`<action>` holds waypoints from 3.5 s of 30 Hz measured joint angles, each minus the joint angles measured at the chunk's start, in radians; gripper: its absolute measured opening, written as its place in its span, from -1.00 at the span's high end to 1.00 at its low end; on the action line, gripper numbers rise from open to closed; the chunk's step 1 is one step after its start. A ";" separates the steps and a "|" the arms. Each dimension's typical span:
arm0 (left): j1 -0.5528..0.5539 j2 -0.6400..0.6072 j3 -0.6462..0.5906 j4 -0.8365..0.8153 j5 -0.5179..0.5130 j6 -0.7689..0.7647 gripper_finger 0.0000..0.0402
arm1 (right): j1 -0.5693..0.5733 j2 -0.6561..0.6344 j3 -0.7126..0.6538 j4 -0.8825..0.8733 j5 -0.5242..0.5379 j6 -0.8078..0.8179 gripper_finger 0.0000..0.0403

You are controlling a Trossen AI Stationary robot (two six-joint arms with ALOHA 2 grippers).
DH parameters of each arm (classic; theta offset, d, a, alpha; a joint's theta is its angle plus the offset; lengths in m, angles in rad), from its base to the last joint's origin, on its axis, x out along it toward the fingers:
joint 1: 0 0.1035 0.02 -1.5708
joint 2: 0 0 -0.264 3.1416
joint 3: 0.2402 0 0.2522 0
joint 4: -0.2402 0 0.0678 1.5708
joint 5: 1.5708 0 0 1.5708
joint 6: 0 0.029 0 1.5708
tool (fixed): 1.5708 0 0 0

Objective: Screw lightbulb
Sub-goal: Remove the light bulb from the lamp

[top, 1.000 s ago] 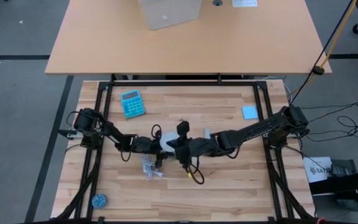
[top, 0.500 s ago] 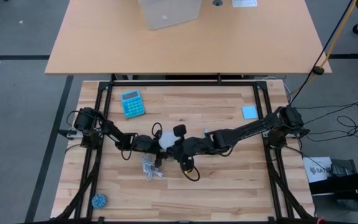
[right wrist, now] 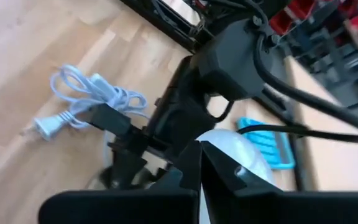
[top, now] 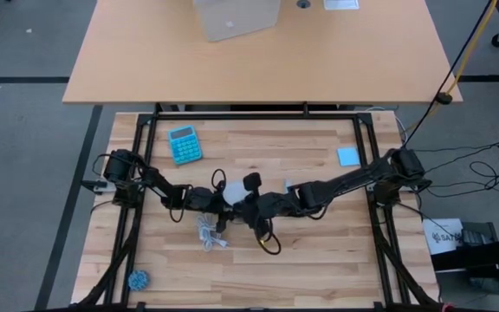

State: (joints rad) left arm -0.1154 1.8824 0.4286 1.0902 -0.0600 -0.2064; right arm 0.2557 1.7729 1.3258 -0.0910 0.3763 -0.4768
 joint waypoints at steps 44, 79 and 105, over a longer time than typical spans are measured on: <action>-0.003 0.001 -0.001 -0.005 0.013 0.042 0.12 | -0.051 -0.006 0.005 -0.077 0.063 -0.001 1.00; -0.026 0.000 0.000 0.014 -0.046 0.095 0.12 | 0.105 -0.111 -0.127 -0.329 0.623 0.797 1.00; 0.048 0.000 0.003 0.050 -0.149 0.135 -0.01 | 0.117 -0.021 -0.609 0.694 0.586 0.761 1.00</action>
State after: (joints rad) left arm -0.0675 1.8828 0.4320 1.1402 -0.2093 -0.0716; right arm 0.3728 1.7523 0.7170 0.6033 0.9620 0.2838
